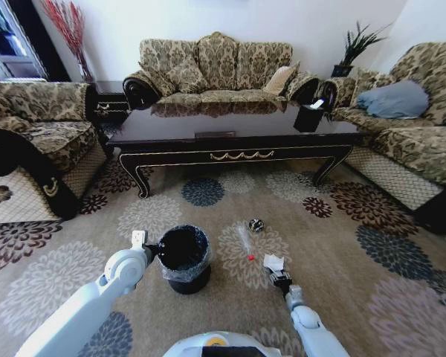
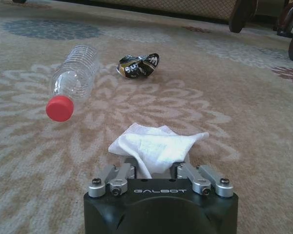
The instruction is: Move to the front of the table and pick up the trash from the floor, then place it into the trash bin.
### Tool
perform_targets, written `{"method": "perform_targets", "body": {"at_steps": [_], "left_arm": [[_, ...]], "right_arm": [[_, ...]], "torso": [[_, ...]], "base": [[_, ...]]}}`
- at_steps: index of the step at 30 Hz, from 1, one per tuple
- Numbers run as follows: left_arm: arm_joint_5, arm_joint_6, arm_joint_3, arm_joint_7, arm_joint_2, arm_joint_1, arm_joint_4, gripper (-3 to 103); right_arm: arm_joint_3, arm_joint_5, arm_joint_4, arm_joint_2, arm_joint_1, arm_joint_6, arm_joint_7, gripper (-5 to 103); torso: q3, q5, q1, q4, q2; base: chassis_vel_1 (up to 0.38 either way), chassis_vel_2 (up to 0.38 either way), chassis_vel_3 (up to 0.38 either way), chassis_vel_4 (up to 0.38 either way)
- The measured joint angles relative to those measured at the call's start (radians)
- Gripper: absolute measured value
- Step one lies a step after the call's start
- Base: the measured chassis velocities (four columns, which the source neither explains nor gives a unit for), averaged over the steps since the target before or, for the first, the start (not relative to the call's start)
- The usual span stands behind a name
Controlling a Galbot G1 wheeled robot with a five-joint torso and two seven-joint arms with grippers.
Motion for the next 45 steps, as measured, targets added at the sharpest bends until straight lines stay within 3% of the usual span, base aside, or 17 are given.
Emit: {"method": "perform_targets", "body": {"at_steps": [4,5,25,27,29,33,45], "left_arm": [[0.003,0.000,0.002,0.000,-0.001,0.004,-0.003,3],[0.004,0.000,0.002,0.000,-0.002,0.007,-0.005,3],[0.022,0.000,0.011,-0.004,-0.013,0.024,-0.022,3],[0.021,0.000,0.020,-0.003,-0.014,0.016,-0.022,3],[0.020,0.000,0.031,-0.003,-0.014,0.004,-0.020,3],[0.015,0.000,0.076,-0.002,-0.021,-0.046,-0.003,3],[-0.027,0.000,0.282,-0.032,-0.121,-0.269,0.101,3]], "right_arm": [[0.001,0.000,0.002,-0.001,-0.003,0.001,0.001,25],[0.002,0.000,0.004,-0.002,-0.005,0.001,0.001,14],[0.025,0.006,0.064,-0.013,-0.053,0.003,0.005,4],[0.030,0.015,0.105,-0.021,-0.068,0.003,0.013,2],[0.034,0.023,0.133,-0.028,-0.081,0.002,0.015,7],[0.056,0.059,0.260,-0.056,-0.133,-0.007,0.018,1],[0.171,0.109,0.656,-0.097,-0.315,-0.034,0.030,0]], "torso": [[0.000,0.0000,0.000,0.0001,0.000],[0.000,0.0000,0.000,0.0001,0.000],[0.000,0.0002,0.000,0.0001,0.000],[0.000,0.0001,0.000,0.0003,0.000],[0.000,0.0002,0.000,0.0002,0.000],[0.000,0.0002,0.000,0.0001,0.000],[0.000,0.0003,0.000,0.0004,0.000]], "base": [[0.000,0.000,0.000,0.000],[0.000,0.000,0.000,0.000],[0.000,0.000,0.000,0.000],[0.000,0.000,0.000,0.000],[0.000,0.000,0.000,0.000],[0.000,0.000,0.000,0.000],[0.000,0.000,0.000,0.000]]}}
